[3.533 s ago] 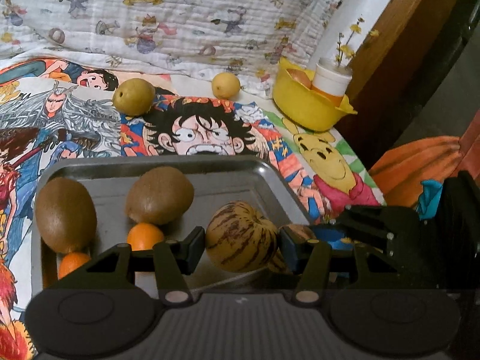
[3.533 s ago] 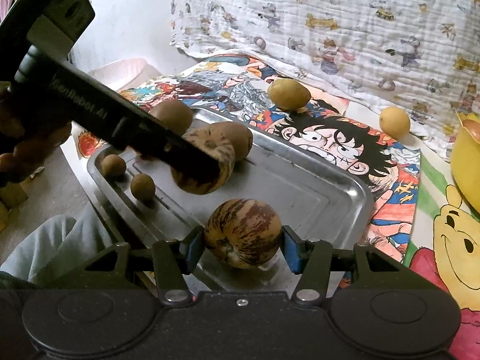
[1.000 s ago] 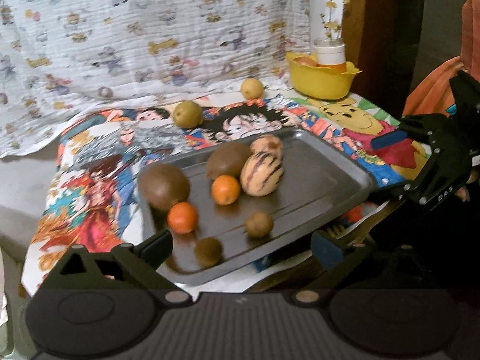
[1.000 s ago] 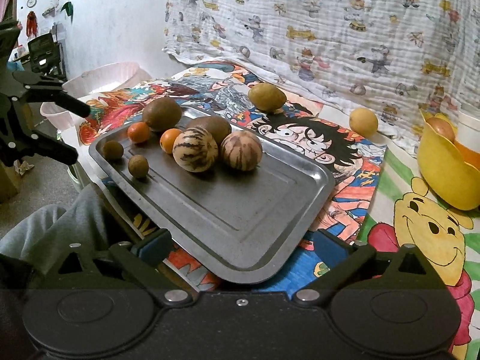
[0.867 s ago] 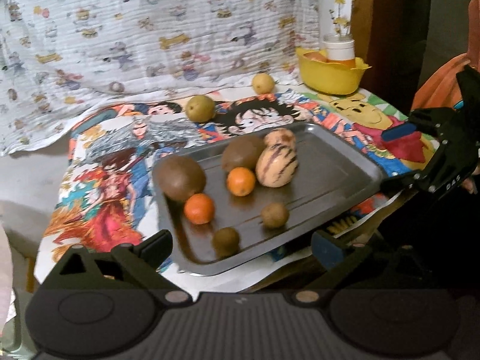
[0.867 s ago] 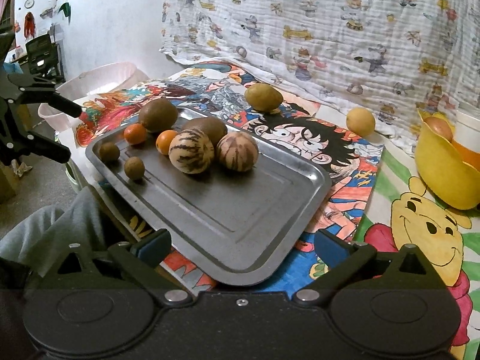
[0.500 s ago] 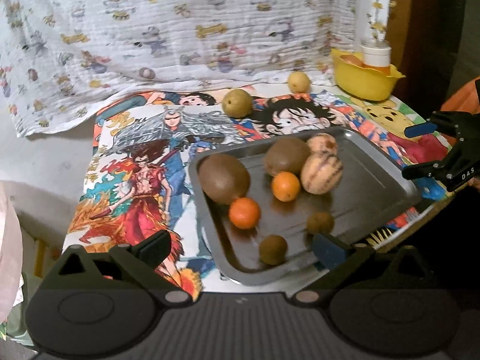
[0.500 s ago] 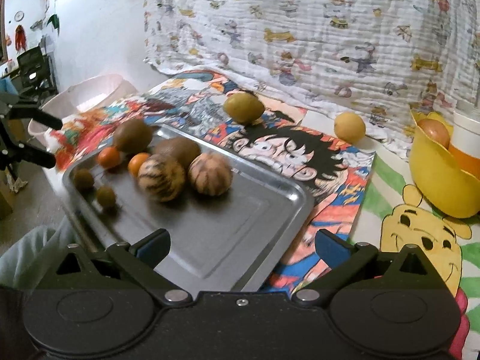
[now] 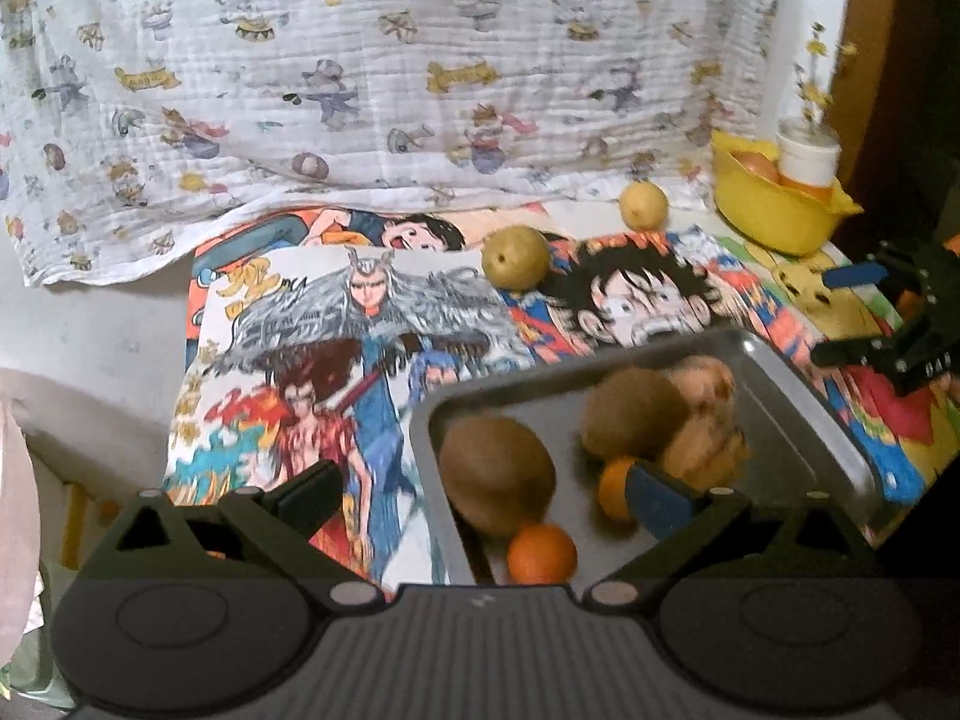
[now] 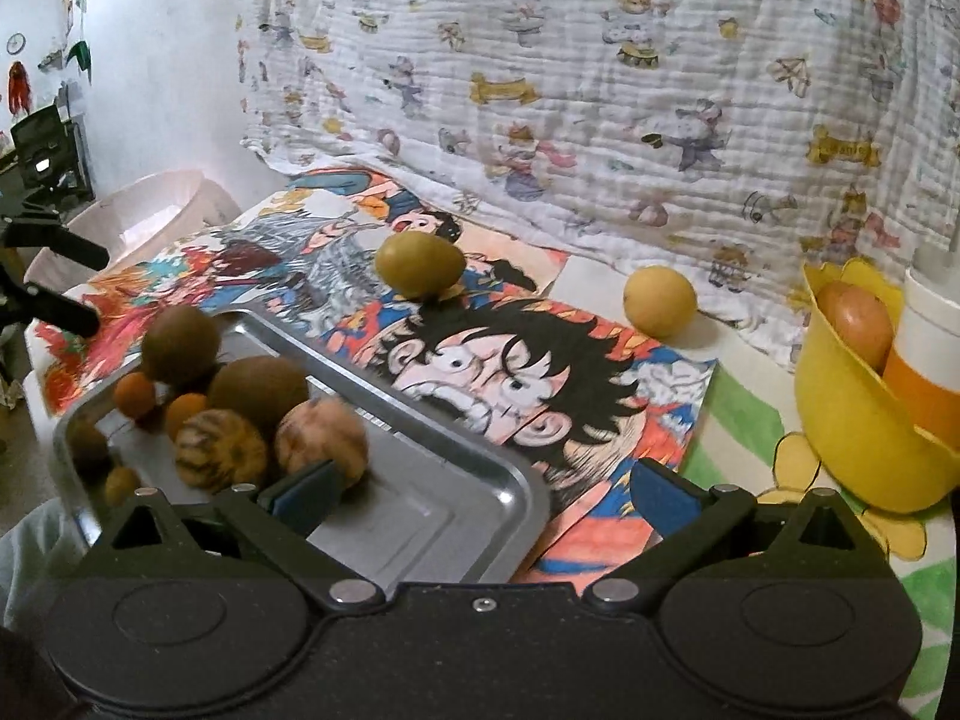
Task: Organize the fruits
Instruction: 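Move the left tool toward the yellow pear while the right tool approaches the lemon, then grasp the yellow pear with the left tool while the right tool reaches the lemon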
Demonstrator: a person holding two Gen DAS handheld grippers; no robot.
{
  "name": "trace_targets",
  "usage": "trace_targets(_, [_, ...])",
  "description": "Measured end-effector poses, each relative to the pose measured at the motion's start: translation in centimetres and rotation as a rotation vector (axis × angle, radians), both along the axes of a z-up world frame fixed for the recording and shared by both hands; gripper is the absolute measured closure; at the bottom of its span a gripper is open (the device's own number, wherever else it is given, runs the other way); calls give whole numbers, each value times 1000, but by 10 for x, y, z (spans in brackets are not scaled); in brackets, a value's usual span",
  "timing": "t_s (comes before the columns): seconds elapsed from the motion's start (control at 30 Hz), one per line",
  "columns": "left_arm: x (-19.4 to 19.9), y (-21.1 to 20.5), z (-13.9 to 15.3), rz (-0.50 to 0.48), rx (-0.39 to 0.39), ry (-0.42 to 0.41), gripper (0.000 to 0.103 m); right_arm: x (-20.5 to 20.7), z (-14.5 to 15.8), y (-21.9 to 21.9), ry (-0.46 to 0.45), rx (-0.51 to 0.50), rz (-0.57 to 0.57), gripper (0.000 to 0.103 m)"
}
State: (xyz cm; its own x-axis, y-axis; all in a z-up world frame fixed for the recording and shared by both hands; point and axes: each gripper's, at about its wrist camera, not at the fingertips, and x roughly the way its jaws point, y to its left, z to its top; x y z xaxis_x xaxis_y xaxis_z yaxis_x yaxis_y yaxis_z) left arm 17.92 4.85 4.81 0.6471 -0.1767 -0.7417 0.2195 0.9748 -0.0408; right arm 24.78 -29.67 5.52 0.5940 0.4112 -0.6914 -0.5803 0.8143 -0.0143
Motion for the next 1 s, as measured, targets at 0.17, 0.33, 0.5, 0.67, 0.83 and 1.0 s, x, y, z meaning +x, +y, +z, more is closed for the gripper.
trace_targets(0.17, [41,5,-3,64,-74,18,1,27,2,2,3,-2,-27,1])
trace_targets(0.33, [83,1,-4,100,-103,8,1,58,7,5,9,32,-73,1])
trace_targets(0.5, [117,-13,-10,103,-125,-13,1,95,2,10,36,73,-126,1])
trace_targets(0.67, [145,-30,-19,79,-112,-14,1,124,-9,19,74,85,-143,1])
trace_targets(0.83, [167,-39,-31,57,-118,2,1,143,-18,27,75,85,-159,1])
trace_targets(1.0, [184,-43,-44,49,-131,22,1,158,-27,30,78,97,-184,1])
